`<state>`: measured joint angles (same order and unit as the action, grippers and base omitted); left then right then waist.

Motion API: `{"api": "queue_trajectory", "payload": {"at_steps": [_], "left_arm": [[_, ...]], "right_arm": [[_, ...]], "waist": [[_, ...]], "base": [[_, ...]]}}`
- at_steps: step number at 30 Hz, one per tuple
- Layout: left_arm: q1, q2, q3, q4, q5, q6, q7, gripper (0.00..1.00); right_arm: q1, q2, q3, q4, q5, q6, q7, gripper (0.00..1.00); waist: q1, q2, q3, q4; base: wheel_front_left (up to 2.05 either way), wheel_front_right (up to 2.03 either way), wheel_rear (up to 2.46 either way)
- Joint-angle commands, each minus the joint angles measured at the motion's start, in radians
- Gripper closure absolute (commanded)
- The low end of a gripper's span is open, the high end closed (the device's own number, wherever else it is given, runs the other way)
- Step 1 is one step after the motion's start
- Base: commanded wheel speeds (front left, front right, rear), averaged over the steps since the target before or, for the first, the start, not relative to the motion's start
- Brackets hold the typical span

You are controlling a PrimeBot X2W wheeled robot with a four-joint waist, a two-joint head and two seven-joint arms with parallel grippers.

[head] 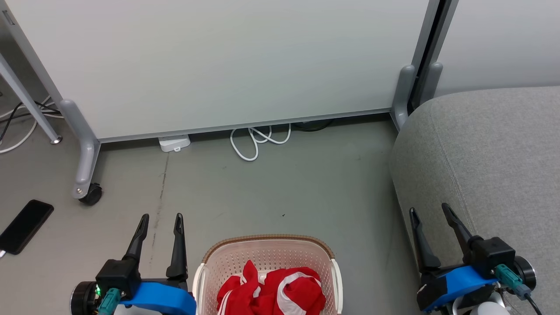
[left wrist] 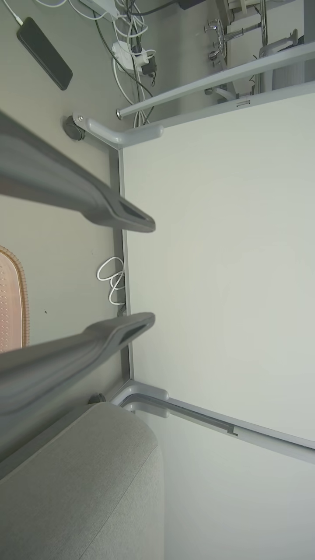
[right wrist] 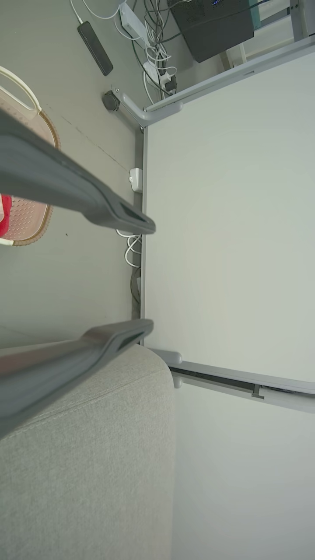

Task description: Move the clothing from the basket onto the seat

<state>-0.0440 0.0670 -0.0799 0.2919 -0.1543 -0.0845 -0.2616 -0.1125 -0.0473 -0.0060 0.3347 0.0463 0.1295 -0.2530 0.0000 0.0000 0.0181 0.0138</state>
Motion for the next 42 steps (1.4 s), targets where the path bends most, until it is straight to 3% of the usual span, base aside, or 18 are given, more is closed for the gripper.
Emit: {"api": "queue_trajectory", "payload": {"at_steps": [1,15,23,42], "left_arm": [[-0.001,-0.001,0.005,-0.002,-0.001,-0.001,-0.005,0.00],[-0.002,-0.008,0.018,0.000,-0.002,-0.007,-0.005,0.00],[-0.017,-0.009,0.024,0.039,-0.001,-0.009,-0.005,0.00],[-0.246,0.032,-0.008,0.411,0.008,-0.022,0.013,0.00]], "right_arm": [[-0.005,-0.006,0.002,0.000,0.003,0.002,-0.006,0.00],[-0.012,-0.005,0.010,-0.004,0.011,0.002,-0.009,0.00],[-0.037,-0.005,0.052,-0.029,0.009,0.002,-0.009,0.00],[-0.145,-0.004,0.148,-0.109,0.060,0.001,-0.013,0.00]], "waist": [[0.0000,0.0000,-0.001,0.001],[0.0000,0.0000,0.015,-0.007],[0.0000,0.0000,0.080,-0.064],[0.0000,0.0000,0.399,-0.263]], "base": [[0.00,0.00,0.00],[0.00,0.00,0.00],[0.00,0.00,0.00],[0.00,0.00,0.00]]}}
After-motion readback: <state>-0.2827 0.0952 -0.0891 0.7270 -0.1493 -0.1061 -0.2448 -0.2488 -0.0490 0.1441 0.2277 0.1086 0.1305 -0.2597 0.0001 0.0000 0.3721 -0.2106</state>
